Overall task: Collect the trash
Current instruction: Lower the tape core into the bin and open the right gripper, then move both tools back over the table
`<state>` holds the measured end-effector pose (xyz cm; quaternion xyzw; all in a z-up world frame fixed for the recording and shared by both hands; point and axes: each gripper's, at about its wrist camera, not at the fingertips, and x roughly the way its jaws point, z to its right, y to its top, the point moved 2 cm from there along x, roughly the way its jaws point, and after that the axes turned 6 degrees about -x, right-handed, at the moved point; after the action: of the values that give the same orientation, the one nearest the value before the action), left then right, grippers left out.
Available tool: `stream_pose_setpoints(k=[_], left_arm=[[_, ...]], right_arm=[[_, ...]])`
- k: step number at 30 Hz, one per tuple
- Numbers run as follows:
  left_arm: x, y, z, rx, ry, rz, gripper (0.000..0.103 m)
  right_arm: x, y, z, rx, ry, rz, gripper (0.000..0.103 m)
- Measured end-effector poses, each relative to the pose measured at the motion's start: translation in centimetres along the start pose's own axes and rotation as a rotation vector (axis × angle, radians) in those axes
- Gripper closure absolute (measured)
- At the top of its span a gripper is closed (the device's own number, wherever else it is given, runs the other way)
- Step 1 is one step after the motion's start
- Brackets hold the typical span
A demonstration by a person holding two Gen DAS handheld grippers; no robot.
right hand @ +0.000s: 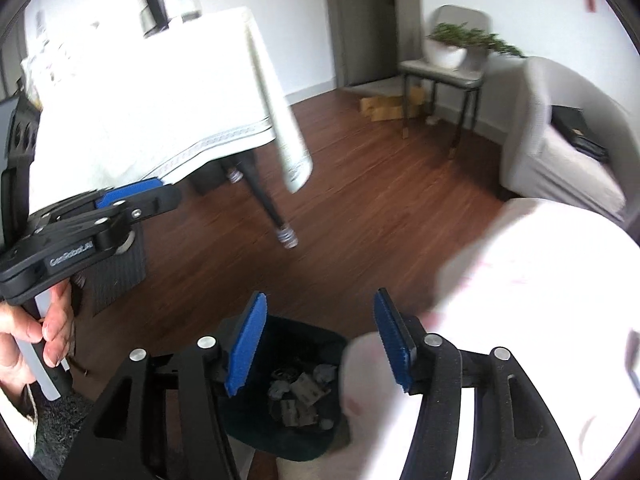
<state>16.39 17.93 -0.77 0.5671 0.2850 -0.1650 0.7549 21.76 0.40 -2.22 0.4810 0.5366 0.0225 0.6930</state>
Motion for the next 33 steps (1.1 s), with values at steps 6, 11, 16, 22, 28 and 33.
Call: stream_pose_setpoints(k=[6, 11, 16, 22, 28, 33], left_arm=[[0.1, 0.3, 5.2, 0.051, -0.056, 0.013, 0.065], [0.3, -0.3, 9.6, 0.107, -0.100, 0.018, 0.053], [0.5, -1.1, 12.5, 0.147, -0.132, 0.016, 0.041], [0.7, -2.0, 17.2, 0.205, -0.192, 0.004, 0.033], [1.1, -2.8, 21.2, 0.267, -0.239, -0.014, 0.026], [2.1, -4.2, 24.4, 0.358, -0.267, -0.059, 0.023]], right_arm=[[-3.8, -1.6, 4.8, 0.080, -0.096, 0.038, 0.038], [-5.6, -2.7, 8.4, 0.139, -0.158, 0.052, 0.036], [-8.0, -4.3, 11.2, 0.179, -0.206, 0.070, 0.030], [-9.9, -6.4, 14.1, 0.227, -0.257, 0.066, 0.029], [-12.1, -8.3, 16.8, 0.274, -0.299, 0.069, 0.021], [-13.4, -10.1, 18.8, 0.326, -0.328, 0.065, 0.019]])
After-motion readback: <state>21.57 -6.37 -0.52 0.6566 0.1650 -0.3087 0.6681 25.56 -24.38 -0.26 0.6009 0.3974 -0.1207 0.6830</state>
